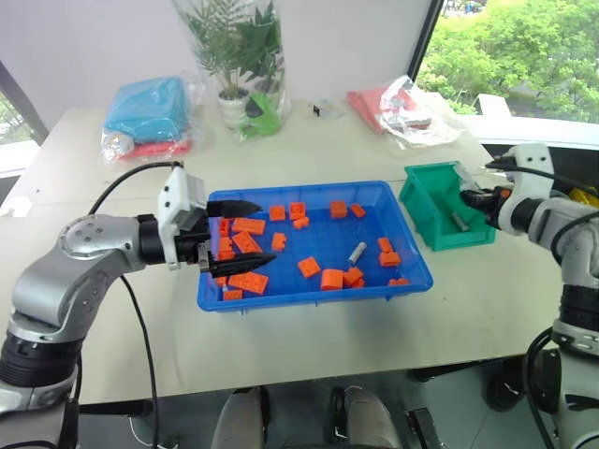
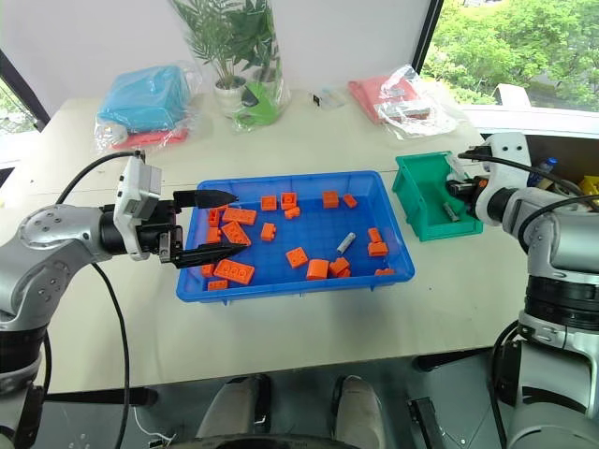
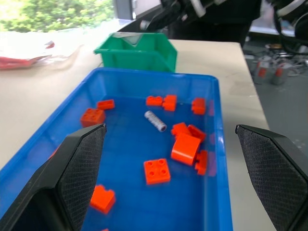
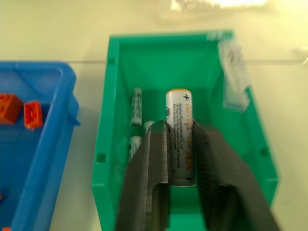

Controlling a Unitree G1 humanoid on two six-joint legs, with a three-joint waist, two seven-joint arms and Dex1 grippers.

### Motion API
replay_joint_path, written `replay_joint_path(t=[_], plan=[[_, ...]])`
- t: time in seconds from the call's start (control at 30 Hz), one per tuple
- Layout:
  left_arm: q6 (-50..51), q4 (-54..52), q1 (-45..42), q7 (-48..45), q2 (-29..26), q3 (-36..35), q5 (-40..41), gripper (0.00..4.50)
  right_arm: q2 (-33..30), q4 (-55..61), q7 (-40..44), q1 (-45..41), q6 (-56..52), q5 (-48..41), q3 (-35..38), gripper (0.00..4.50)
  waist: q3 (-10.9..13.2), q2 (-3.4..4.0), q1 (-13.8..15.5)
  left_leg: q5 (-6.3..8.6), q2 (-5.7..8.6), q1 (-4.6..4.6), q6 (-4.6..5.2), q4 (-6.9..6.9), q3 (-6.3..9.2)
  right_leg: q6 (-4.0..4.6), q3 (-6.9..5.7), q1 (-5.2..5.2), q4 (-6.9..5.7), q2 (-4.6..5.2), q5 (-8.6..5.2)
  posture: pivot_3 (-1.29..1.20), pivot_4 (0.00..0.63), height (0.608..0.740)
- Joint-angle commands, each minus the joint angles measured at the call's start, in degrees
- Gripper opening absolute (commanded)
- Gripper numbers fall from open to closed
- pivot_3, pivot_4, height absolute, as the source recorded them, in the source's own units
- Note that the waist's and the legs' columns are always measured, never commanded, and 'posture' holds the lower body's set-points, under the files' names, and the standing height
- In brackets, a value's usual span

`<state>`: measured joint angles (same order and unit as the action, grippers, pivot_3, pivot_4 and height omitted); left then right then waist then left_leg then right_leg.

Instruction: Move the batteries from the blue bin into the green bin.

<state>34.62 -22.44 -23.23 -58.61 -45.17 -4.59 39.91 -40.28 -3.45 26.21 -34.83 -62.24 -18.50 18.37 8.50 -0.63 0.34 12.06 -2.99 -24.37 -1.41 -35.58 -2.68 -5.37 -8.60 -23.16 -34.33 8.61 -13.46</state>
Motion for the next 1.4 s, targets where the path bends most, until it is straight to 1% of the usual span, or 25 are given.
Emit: replay_joint_path(t=[0.03, 0.1, 0.17, 0.3, 0.37, 0.4, 0.47, 0.5, 0.57, 0.63, 0.67, 0.77, 0.87, 0.97, 1.1, 1.2, 1.27, 1.3, 1.37, 1.4], plan=[[-0.9, 0.22, -2.25, -0.38, 0.2, 0.28, -0.41, 4.5, -2.66, -3.88, 2.69, -0.76, 9.39, 2.09, -2.02, 3.02, 0.01, 0.01, 0.15, 0.0, 0.01, 0.0, 0.0, -0.01, 0.0, 0.0, 0.0, -0.02, 0.01, 0.0, 0.0, 0.0, 0.15, 0.672], [-0.84, 0.35, -2.69, -0.54, 0.14, 0.32, -0.49, 4.5, -4.73, -5.8, 6.52, -0.92, 13.06, 1.78, -2.81, 3.02, 0.03, 0.06, 0.39, 0.0, 0.02, -0.01, 0.0, -0.03, 0.0, -0.01, 0.0, -0.08, 0.05, 0.01, 0.0, 0.0, 0.15, 0.672], [-0.71, 0.15, -2.72, -0.54, 0.0, 0.17, -0.44, 4.5, -7.93, -4.99, 13.05, 0.32, 15.77, 1.02, -5.15, 3.02, 0.07, 0.1, 0.53, 0.01, 0.04, -0.01, 0.02, -0.08, 0.0, -0.01, 0.0, -0.09, 0.08, 0.02, 0.0, 0.0, 0.15, 0.672], [-0.47, -0.45, -1.94, -0.15, -0.38, -0.59, -0.29, 4.5, -13.09, 2.89, 28.16, 2.79, 16.45, -4.06, -10.63, 3.02, 0.05, 0.07, 0.38, 0.03, 0.04, -0.01, 0.05, -0.09, 0.01, -0.02, 0.01, -0.06, 0.12, 0.03, 0.01, 0.0, 0.15, 0.672], [-0.34, -0.68, -1.69, 0.17, -0.37, -0.76, -0.18, 4.5, -14.65, 4.97, 34.66, 3.16, 21.29, -3.62, -14.41, 3.02, 0.05, 0.06, 0.09, 0.05, 0.0, 0.03, 0.05, -0.07, 0.02, -0.02, 0.01, -0.03, 0.1, 0.01, 0.0, 0.0, 0.15, 0.672], [-0.28, -0.93, -1.53, 0.34, -0.37, -0.81, -0.09, 4.5, -15.31, 4.85, 37.78, 3.06, 25.42, -2.13, -16.76, 3.02, 0.04, 0.05, -0.02, 0.05, -0.02, 0.03, 0.05, -0.05, 0.01, -0.02, 0.01, 0.03, 0.1, 0.0, 0.0, 0.0, 0.15, 0.672], [-0.17, -1.07, -1.56, 0.56, -0.33, -0.76, 0.01, 4.5, -15.63, 2.83, 42.74, 2.04, 34.75, 1.3, -20.71, 3.02, 0.05, 0.06, 0.06, 0.07, -0.03, 0.08, 0.01, -0.06, 0.01, -0.03, 0.0, -0.08, 0.08, 0.0, 0.0, 0.0, 0.15, 0.672], [-0.14, -1.07, -1.68, 0.66, -0.27, -0.68, 0.0, 4.5, -15.07, 0.23, 44.47, 0.2, 38.39, 3.26, -23.07, 3.02, 0.05, 0.06, 0.16, 0.12, -0.03, 0.11, -0.06, -0.06, 0.01, -0.03, 0.0, -0.06, 0.09, 0.0, -0.01, 0.0, 0.15, 0.672], [-0.05, -1.18, -1.88, 0.89, -0.16, -0.59, -0.01, 4.5, -12.42, -7.08, 46.28, -5.2, 45.81, 7.92, -27.72, 3.02, 0.06, 0.07, 0.2, 0.14, -0.01, 0.11, -0.1, -0.08, -0.04, -0.03, 0.01, -0.06, 0.13, 0.03, -0.01, 0.0, 0.15, 0.672], [-0.02, -1.16, -2.11, 1.03, -0.08, -0.52, -0.06, 4.5, -10.07, -13.45, 47.33, -9.54, 51.74, 11.56, -30.87, 3.02, 0.08, 0.07, 0.1, 0.14, -0.01, 0.08, -0.1, -0.15, -0.08, -0.03, 0.01, -0.08, 0.13, 0.03, 0.0, 0.0, 0.15, 0.672], [0.06, -1.34, -2.17, 1.24, -0.12, -0.62, -0.02, 4.5, -8.26, -18.14, 49.27, -12.19, 57.72, 14.44, -33.82, 3.02, 0.08, 0.06, 0.1, 0.09, -0.01, 0.07, -0.02, -0.15, -0.08, -0.04, 0.01, -0.09, 0.13, 0.03, 0.01, 0.0, 0.15, 0.672], [0.33, -1.94, -2.06, 1.77, -0.39, -1.02, 0.16, 4.5, -4.49, -28.86, 53.26, -17.1, 71.21, 20.17, -39.32, 3.02, 0.07, 0.01, 0.31, 0.04, -0.01, 0.07, 0.05, -0.11, -0.08, -0.07, 0.01, -0.09, 0.06, 0.01, 0.04, 0.0, 0.15, 0.672], [0.86, -2.95, -1.45, 2.42, -0.93, -1.9, 0.57, 4.5, -1.31, -39.08, 54.83, -20.8, 82.34, 24.84, -42.85, 3.02, 0.08, -0.01, 0.33, 0.03, 0.0, 0.07, 0.05, -0.1, -0.07, -0.22, 0.01, -0.07, 0.04, 0.01, 0.14, 0.0, 0.15, 0.672], [1.6, -4.1, -0.61, 3.11, -1.62, -3.17, 0.99, 4.5, 1.31, -48.93, 53.68, -24.56, 91.18, 29.65, -45.57, 3.02, 0.14, 0.03, 0.25, 0.02, 0.03, 0.03, 0.05, -0.21, -0.08, -0.24, 0.03, -0.05, 0.01, 0.02, 0.2, 0.0, 0.15, 0.672], [2.35, -5.41, 0.44, 4.17, -2.21, -4.61, 1.51, 4.5, 4.95, -58.02, 51.37, -28.27, 95.58, 32.35, -45.72, 3.02, 0.11, -0.02, 0.34, 0.02, 0.02, 0.06, 0.03, -0.39, -0.06, -0.27, 0.07, -0.01, -0.12, 0.0, 0.2, 0.0, 0.15, 0.672], [2.81, -6.53, 1.49, 5.13, -2.51, -5.58, 2.03, 4.5, 7.22, -62.13, 49.08, -29.77, 96.74, 33.92, -45.29, 3.02, 0.1, -0.03, 0.13, 0.02, 0.01, 0.07, 0.03, -0.43, -0.06, -0.11, 0.1, -0.02, -0.17, -0.01, 0.12, 0.0, 0.15, 0.672], [3.07, -7.21, 2.08, 5.55, -2.68, -6.08, 2.39, 4.5, 8.05, -63.72, 49.18, -29.99, 97.22, 34.29, -45.07, 3.02, 0.09, -0.04, 0.05, 0.02, 0.01, 0.1, 0.03, -0.43, -0.06, -0.08, 0.14, -0.02, -0.26, 0.0, 0.21, 0.0, 0.15, 0.672], [3.15, -7.45, 2.29, 5.72, -2.79, -6.26, 2.57, 4.5, 8.25, -64.23, 49.81, -29.87, 97.46, 34.25, -44.94, 2.79, 0.08, -0.05, 0.06, 0.02, 0.01, 0.11, 0.03, -0.43, -0.06, -0.06, 0.14, -0.01, -0.28, 0.0, 0.31, 0.0, 0.15, 0.672], [3.23, -7.66, 2.53, 5.99, -3.05, -6.55, 2.83, 4.5, 8.6, -64.93, 51.4, -29.57, 97.22, 33.72, -44.36, 2.15, 0.07, -0.07, 0.14, 0.02, 0.02, 0.13, 0.03, -0.45, -0.06, -0.06, 0.15, -0.01, -0.34, 0.0, 0.33, 0.0, 0.15, 0.672], [3.26, -7.61, 2.53, 6.03, -3.17, -6.66, 2.91, 4.5, 8.79, -65.1, 52.15, -29.37, 97.05, 33.37, -43.96, 1.68, 0.07, -0.07, 0.16, 0.02, 0.02, 0.13, 0.03, -0.46, -0.06, -0.06, 0.15, 0.0, -0.34, 0.0, 0.33, 0.0, 0.15, 0.672]])
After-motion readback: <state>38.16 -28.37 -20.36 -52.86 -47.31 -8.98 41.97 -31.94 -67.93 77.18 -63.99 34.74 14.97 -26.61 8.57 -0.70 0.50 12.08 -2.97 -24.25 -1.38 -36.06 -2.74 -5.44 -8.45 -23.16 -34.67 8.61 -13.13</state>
